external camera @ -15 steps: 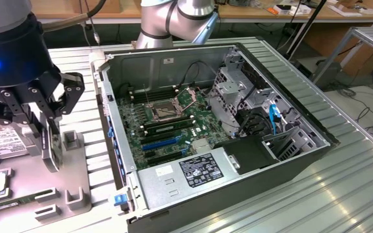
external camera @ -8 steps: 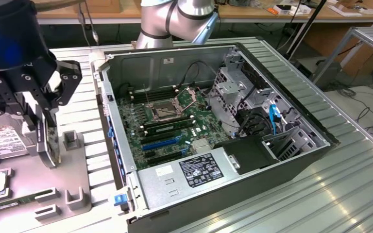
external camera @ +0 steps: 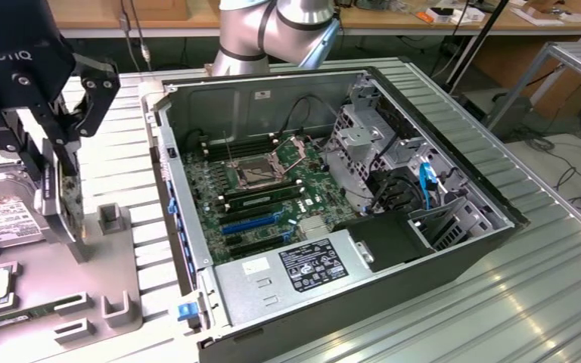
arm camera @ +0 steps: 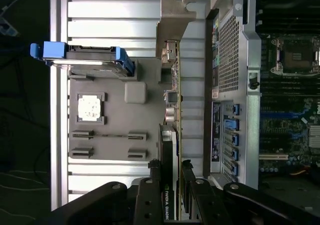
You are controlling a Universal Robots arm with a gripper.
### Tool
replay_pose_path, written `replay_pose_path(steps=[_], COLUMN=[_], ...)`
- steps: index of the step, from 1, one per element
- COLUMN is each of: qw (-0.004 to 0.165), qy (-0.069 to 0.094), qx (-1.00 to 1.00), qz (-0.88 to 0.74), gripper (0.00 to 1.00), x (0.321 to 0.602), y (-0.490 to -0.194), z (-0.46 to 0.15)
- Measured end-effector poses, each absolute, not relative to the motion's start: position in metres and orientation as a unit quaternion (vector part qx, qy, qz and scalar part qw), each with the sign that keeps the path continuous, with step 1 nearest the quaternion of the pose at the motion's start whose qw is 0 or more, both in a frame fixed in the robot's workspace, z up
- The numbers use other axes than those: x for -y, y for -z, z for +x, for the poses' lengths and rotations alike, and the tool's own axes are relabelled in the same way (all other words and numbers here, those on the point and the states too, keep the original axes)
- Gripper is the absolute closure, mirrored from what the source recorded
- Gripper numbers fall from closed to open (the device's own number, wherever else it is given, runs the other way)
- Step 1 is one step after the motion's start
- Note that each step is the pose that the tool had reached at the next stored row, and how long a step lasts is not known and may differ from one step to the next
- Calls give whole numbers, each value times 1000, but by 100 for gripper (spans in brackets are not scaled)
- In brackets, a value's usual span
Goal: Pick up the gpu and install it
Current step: 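Pick up the gpu and move the gpu toward the slot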
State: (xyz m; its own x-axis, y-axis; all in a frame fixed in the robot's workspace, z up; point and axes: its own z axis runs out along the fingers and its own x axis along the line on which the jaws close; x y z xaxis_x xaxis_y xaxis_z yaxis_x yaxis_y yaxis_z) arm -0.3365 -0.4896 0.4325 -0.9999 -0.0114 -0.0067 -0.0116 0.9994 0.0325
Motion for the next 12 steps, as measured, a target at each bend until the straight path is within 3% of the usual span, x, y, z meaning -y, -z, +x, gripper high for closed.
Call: replay_pose_path(steps=[12], qw=[3], qy=[-14], qx=[-1000], qz=[-6], gripper=[73], x=[487], y=[-447], z=[-329])
